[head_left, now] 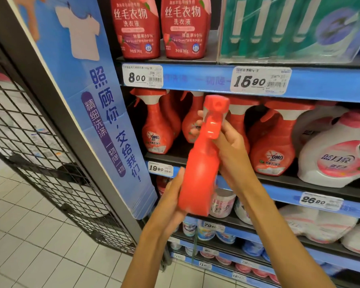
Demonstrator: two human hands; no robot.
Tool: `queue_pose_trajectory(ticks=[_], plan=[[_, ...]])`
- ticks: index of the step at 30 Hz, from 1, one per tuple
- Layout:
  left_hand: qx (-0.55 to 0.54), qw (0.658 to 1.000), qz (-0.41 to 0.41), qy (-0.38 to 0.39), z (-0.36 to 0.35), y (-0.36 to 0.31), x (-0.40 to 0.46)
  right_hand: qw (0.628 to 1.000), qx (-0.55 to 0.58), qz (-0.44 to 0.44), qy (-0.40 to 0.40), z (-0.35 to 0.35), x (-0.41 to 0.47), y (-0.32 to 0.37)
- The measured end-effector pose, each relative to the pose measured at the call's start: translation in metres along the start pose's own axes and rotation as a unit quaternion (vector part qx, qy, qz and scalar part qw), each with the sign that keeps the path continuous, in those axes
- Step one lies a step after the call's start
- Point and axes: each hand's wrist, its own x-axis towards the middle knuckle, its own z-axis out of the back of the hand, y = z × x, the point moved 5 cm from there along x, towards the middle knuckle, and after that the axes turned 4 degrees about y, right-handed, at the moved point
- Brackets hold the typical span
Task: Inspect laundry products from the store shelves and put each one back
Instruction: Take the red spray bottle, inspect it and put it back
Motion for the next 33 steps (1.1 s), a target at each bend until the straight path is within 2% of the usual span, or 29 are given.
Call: queue_pose_trajectory(ticks=[2,5,7,12,14,17,20,22,24,26,28,31,33], plan=[[0.029,0.998,-0.033,-0.04,0.001,-0.005,0.002,0.996,-0.073,0.018,-0.045,-0.001,0.002,0.001],[0.086,0.994,-0.051,-0.044,0.003,-0.013,0.003,0.994,-0.05,0.007,-0.095,-0.004,0.001,-0.001],[0.106,0.993,-0.033,-0.027,0.005,-0.016,0.003,0.996,-0.022,-0.013,-0.083,-0.006,0.0,-0.001],[0.079,0.997,-0.008,-0.006,0.012,-0.009,-0.001,0.993,0.105,-0.055,0.01,-0.008,0.003,-0.003],[0.114,0.992,-0.043,-0.038,0.012,-0.01,-0.001,0.997,0.051,-0.064,0.007,-0.004,0.006,-0.005],[0.183,0.968,-0.098,-0.138,0.013,-0.015,0.0,0.993,-0.094,-0.065,-0.024,0.002,0.01,-0.01],[0.251,0.942,-0.12,-0.186,0.013,-0.019,0.003,0.991,-0.122,-0.047,-0.035,0.001,0.007,-0.016],[0.283,0.936,-0.119,-0.175,0.011,-0.021,0.002,0.992,-0.112,-0.035,-0.046,-0.002,0.006,-0.018],[0.3,0.94,-0.109,-0.122,0.009,-0.019,0.003,0.991,-0.111,-0.018,-0.065,-0.002,0.006,-0.017],[0.283,0.953,-0.096,-0.06,0.008,-0.015,0.003,0.991,-0.111,-0.001,-0.072,0.001,0.009,-0.014],[0.258,0.962,-0.083,-0.035,0.009,-0.015,0.002,0.993,-0.103,0.001,-0.064,0.007,0.011,-0.014],[0.271,0.958,-0.086,-0.031,0.008,-0.016,0.003,0.999,-0.007,-0.025,-0.036,0.01,0.014,-0.016],[0.243,0.968,-0.054,-0.024,0.004,-0.011,0.007,0.995,0.089,-0.049,-0.017,0.009,0.016,-0.02]])
